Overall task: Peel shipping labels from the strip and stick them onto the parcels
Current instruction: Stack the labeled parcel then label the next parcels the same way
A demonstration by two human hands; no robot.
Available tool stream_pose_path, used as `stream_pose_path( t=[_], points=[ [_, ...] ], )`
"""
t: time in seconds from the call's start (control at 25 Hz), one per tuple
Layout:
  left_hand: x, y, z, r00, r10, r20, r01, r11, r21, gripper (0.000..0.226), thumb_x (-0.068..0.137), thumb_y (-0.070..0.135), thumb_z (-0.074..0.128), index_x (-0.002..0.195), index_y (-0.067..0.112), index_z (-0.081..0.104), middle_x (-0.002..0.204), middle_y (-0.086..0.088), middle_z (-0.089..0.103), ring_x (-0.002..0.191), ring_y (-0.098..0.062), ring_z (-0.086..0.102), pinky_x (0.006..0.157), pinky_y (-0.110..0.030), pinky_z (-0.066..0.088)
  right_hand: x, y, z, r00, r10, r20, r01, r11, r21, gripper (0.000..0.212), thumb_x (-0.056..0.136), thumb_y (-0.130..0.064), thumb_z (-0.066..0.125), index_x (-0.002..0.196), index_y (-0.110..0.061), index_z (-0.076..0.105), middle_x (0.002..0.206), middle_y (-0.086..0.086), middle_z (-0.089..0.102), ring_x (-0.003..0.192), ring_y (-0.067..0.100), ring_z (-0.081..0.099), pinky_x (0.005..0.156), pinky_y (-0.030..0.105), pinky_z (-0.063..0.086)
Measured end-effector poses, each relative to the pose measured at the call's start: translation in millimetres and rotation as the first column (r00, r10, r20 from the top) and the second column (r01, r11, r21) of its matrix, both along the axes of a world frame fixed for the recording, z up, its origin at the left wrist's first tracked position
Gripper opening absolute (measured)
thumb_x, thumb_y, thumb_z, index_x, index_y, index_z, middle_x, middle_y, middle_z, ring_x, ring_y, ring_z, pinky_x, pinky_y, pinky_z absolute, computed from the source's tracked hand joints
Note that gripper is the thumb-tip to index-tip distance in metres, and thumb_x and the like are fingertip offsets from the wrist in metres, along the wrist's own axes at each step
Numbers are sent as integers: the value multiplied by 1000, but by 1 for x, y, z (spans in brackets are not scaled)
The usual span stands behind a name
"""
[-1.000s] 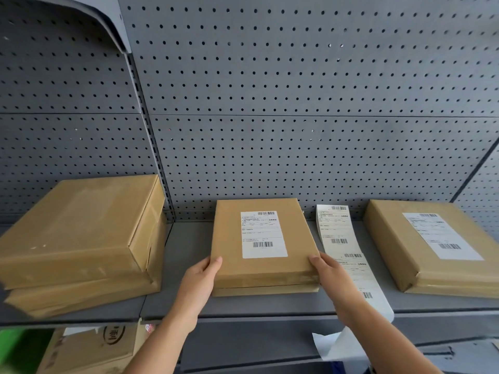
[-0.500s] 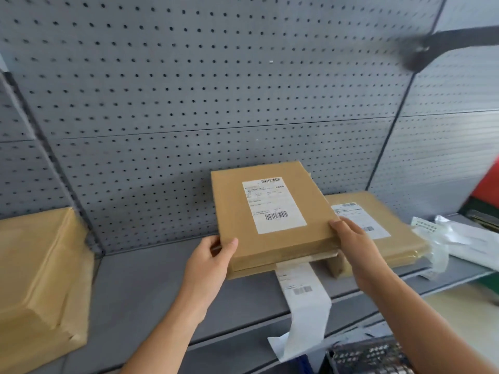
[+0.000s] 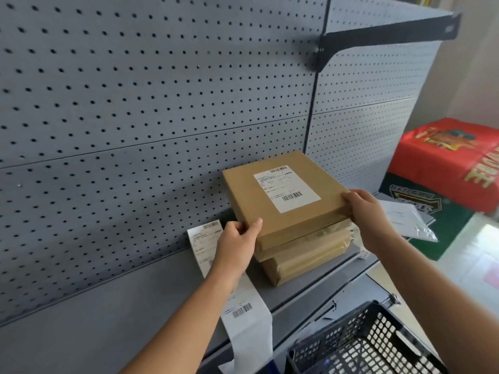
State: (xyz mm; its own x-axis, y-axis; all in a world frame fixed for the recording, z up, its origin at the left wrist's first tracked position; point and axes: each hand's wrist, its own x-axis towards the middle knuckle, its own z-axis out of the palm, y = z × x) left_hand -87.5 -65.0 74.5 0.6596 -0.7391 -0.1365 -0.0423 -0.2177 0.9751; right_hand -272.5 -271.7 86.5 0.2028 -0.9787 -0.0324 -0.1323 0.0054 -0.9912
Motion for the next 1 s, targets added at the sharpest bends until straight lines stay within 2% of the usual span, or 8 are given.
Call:
stream_pose_path(
  t=[0.16, 0.36, 0.48, 0.6, 0.68, 0.76, 0.84, 1.0],
  points=[
    [-8, -34, -12, 998, -10, 59, 7, 999, 44, 39, 96, 56, 56, 111, 20, 56, 107, 4, 65, 93, -5, 60, 70, -21, 45, -6, -38, -19, 1000, -13, 17, 12, 999, 48, 19, 93, -33, 58, 106, -23, 68, 103, 1, 64, 103, 21, 57, 97, 41, 46],
    [-11, -54, -32, 984, -6, 176, -12, 995, 102, 43, 92, 58, 61, 106, 17, 56, 106, 1, 64, 87, 0, 57, 62, -15, 39, -5, -60, -46, 1000, 16, -6, -15, 995, 95, 15, 96, -28, 59, 101, -20, 70, 97, 3, 65, 98, 22, 60, 102, 45, 50],
    [-8, -57, -34, 986, -21, 166, 2, 994, 109, 47, 90, 58, 64, 110, 16, 55, 109, 2, 64, 91, 0, 58, 64, -14, 40, -9, -63, -50, 998, 43, -47, -40, 997, 71, 21, 96, -33, 60, 107, -19, 70, 99, 4, 67, 94, 20, 60, 101, 45, 50],
    [3, -52, -32, 962, -59, 265, 16, 987, 162, 57, 94, 62, 54, 128, 17, 52, 124, 1, 62, 107, -11, 61, 81, -22, 46, -7, -58, -38, 966, 11, -260, -39, 994, -102, 35, 96, -39, 55, 123, -18, 61, 121, 5, 64, 111, 22, 60, 98, 43, 48],
    [15, -42, -26, 868, -27, 497, -76, 979, 187, 58, 98, 61, 45, 137, 18, 50, 136, 0, 59, 121, -18, 58, 94, -32, 49, -2, -49, -24, 908, -51, -416, -79, 954, -290, 41, 96, -45, 51, 131, -23, 56, 133, 2, 57, 120, 23, 56, 100, 48, 47],
    [33, -22, -12, 697, 9, 717, -187, 968, 169, 55, 101, 58, 40, 140, 20, 49, 140, 2, 58, 125, -18, 58, 94, -37, 50, 14, -34, -10, 843, -90, -531, -176, 886, -430, 38, 97, -42, 48, 130, -26, 56, 137, 3, 53, 119, 26, 54, 96, 47, 47],
    [54, 3, 6, 591, 33, 806, -265, 951, 156, 52, 103, 56, 38, 141, 21, 49, 141, 4, 58, 124, -16, 59, 90, -38, 50, 37, -17, 1, 799, -107, -592, -282, 804, -524, 35, 98, -36, 49, 129, -23, 58, 137, 6, 54, 121, 30, 52, 90, 43, 46],
    [99, 72, 31, 501, 102, 859, -430, 891, 145, 51, 104, 53, 37, 142, 22, 50, 143, 6, 57, 128, -16, 55, 91, -41, 49, 99, 38, 14, 781, -57, -622, -439, 659, -611, 32, 98, -31, 53, 126, -18, 61, 132, 7, 58, 120, 30, 53, 85, 36, 43]
  ],
)
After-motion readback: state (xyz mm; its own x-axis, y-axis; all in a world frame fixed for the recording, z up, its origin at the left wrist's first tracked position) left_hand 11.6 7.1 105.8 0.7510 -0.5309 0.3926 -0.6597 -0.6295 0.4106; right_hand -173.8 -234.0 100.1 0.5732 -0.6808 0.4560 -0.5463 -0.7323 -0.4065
